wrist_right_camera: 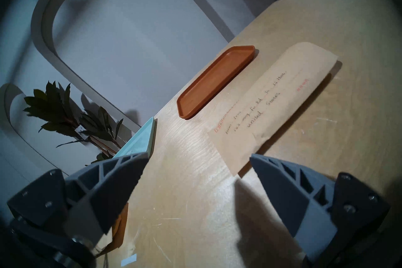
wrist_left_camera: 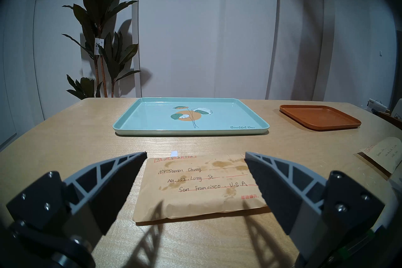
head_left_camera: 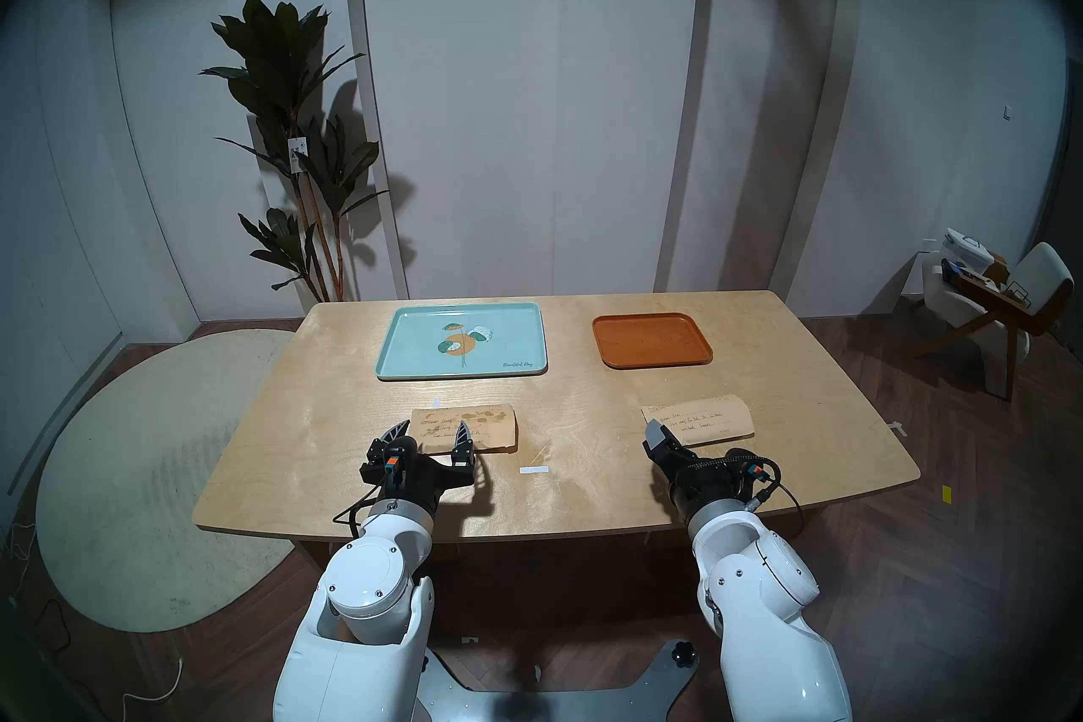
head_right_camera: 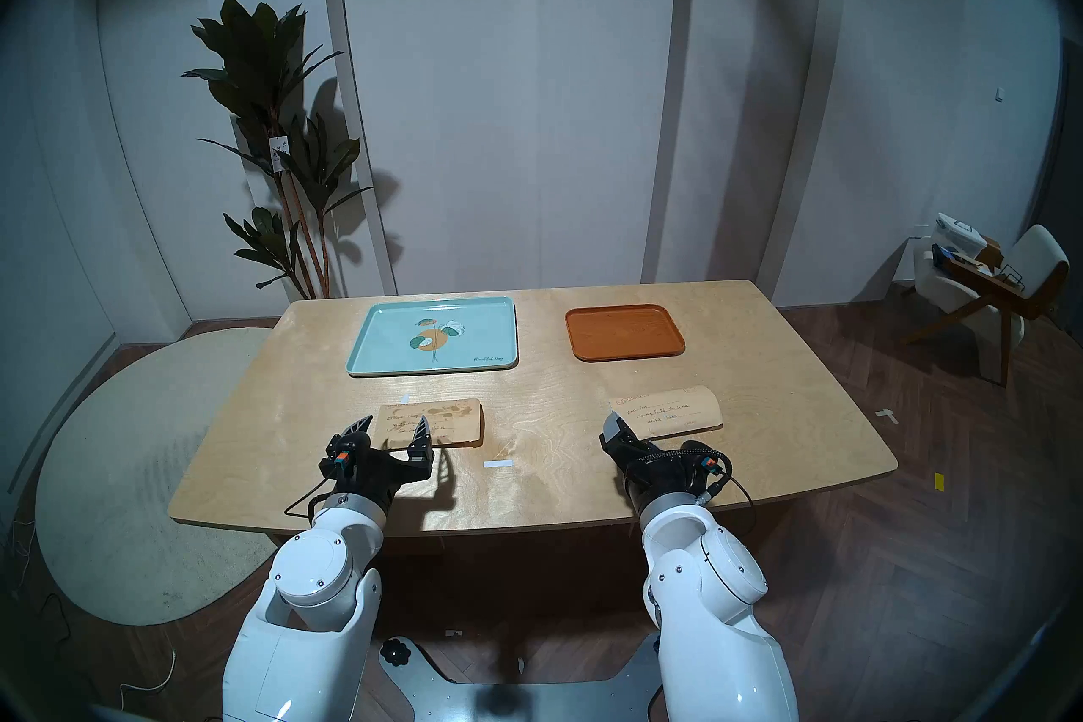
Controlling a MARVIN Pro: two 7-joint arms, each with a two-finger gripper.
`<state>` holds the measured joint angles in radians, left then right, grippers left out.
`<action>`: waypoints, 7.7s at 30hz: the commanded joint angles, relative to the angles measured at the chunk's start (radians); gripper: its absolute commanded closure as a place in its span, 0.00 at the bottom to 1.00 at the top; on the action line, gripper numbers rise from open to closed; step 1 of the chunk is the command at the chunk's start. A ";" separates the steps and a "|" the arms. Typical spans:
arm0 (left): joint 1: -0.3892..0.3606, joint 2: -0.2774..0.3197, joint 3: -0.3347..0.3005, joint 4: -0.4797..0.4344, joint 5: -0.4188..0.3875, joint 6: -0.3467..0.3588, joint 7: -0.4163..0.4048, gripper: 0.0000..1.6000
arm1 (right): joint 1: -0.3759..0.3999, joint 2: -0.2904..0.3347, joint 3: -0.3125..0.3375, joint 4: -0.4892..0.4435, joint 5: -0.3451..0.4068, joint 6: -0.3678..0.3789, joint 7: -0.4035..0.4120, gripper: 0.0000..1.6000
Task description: Sort the mail into the trays, one tray per recipient
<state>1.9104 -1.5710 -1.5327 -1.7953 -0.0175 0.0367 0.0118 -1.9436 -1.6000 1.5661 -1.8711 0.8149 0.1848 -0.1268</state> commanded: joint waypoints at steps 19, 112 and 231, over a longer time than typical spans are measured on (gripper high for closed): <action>-0.004 0.000 0.000 -0.019 0.001 -0.003 0.001 0.00 | 0.148 -0.012 0.083 0.145 0.242 0.155 -0.066 0.00; -0.005 0.001 0.001 -0.019 0.000 -0.004 0.002 0.00 | 0.076 -0.021 0.097 0.009 0.187 -0.195 -0.357 0.00; -0.005 0.002 0.001 -0.019 -0.001 -0.004 0.002 0.00 | 0.380 0.074 0.030 0.211 0.283 -0.104 -0.499 1.00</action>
<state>1.9109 -1.5688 -1.5322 -1.7925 -0.0200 0.0370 0.0121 -1.5635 -1.5267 1.6153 -1.6103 1.1055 0.0772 -0.6457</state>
